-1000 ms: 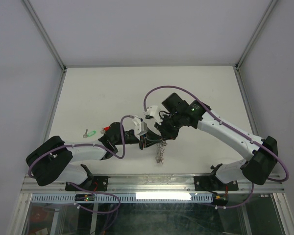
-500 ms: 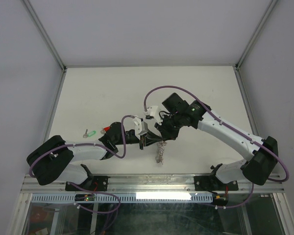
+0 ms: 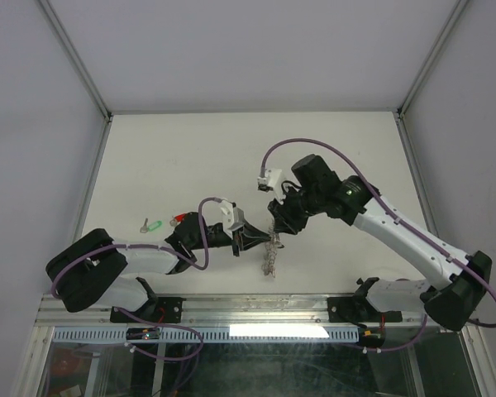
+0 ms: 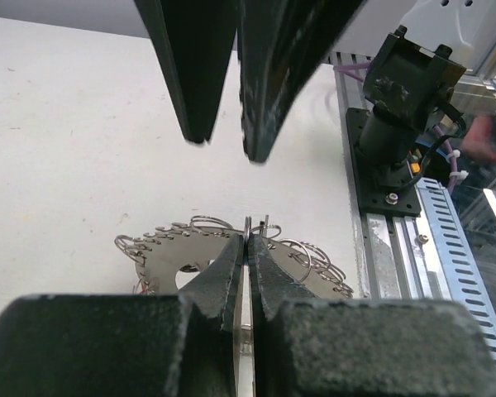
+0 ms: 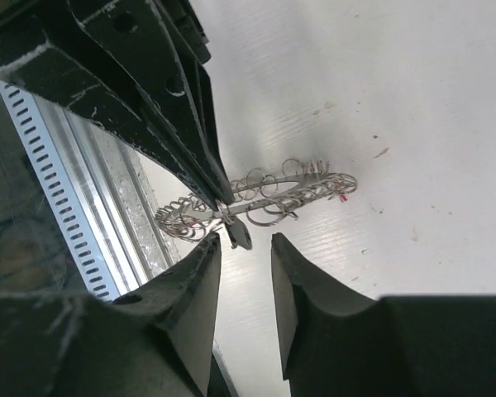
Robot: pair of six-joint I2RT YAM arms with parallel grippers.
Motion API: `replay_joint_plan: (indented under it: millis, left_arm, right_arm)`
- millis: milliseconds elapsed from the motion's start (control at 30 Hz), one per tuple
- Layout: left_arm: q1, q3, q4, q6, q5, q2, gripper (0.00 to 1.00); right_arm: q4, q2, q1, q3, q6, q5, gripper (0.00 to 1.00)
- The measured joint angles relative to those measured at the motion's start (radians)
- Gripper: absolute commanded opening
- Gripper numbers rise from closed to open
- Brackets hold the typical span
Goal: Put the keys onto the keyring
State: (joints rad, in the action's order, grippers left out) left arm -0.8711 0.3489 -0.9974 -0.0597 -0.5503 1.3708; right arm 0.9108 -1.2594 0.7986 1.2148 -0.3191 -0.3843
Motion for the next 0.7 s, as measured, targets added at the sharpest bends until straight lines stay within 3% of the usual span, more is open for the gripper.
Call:
replay_joint_plan:
  millis: [333,700]
  left_arm:
    - [0.005,-0.079,-0.259,-0.127,0.013,0.082,0.0]
    - [0.022,-0.1,-0.463,-0.243,0.027,0.19,0.0]
  right_arm:
    - [-0.231,0.2,-0.114,-0.234,0.255,0.0,0.47]
    - [-0.459,0.334,-0.134,-0.468,0.606,-0.021,0.46]
